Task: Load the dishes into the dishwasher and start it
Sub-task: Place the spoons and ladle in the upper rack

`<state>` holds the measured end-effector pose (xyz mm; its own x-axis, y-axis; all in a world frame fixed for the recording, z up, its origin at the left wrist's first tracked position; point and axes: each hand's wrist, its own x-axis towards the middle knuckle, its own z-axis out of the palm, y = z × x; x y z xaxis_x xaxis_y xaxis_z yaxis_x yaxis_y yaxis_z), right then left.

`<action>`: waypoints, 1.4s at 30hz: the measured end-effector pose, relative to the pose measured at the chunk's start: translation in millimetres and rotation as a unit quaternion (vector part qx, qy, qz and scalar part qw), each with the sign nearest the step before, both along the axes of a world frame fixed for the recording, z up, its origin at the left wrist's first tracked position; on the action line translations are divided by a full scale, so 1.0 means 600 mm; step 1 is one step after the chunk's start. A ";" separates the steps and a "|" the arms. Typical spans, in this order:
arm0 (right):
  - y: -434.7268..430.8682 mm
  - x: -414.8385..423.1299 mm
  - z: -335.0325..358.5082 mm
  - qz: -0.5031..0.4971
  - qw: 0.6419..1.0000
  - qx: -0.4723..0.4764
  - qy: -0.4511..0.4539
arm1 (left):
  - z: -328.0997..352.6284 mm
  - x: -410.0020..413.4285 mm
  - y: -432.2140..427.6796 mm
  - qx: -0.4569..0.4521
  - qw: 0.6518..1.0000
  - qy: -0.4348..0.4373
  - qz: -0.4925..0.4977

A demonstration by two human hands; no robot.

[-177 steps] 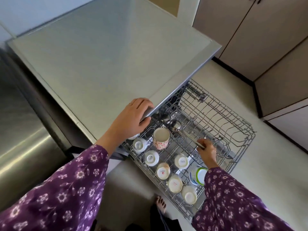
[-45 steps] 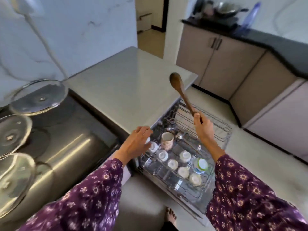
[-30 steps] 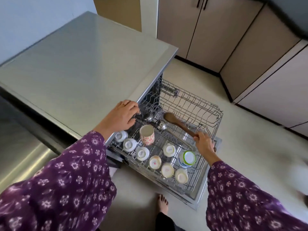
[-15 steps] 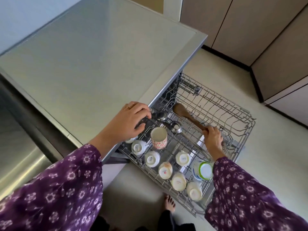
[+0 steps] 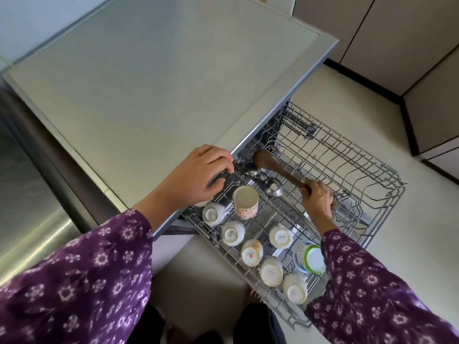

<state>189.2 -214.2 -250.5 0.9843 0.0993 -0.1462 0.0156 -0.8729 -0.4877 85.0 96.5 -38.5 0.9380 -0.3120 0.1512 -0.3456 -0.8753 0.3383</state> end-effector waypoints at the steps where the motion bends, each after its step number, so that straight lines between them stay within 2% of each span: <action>1: -0.003 -0.011 -0.004 0.004 1.000 -0.005 -0.013 | 0.001 0.000 0.000 0.000 1.000 -0.001 0.000; 7: -0.024 -0.071 -0.025 -0.031 0.999 -0.023 -0.038 | -0.002 -0.002 0.000 0.011 1.000 -0.004 -0.002; 13: -0.061 -0.110 -0.034 -0.035 0.999 0.007 -0.012 | -0.002 -0.002 0.001 0.012 1.000 -0.010 -0.004; 25: -0.136 -0.134 -0.032 -0.003 0.993 0.024 0.115 | -0.002 -0.002 0.002 0.011 1.000 -0.015 -0.009; 33: -0.128 -0.118 -0.032 -0.013 0.987 -0.006 0.160 | -0.002 -0.002 0.000 0.009 1.000 -0.017 -0.009; 39: -0.099 -0.074 -0.009 -0.034 0.982 0.047 0.178 | -0.003 -0.002 0.002 0.008 1.000 -0.017 -0.012; 42: -0.073 -0.052 -0.017 0.011 0.984 0.009 0.175 | -0.003 -0.002 0.002 0.005 1.000 -0.015 -0.010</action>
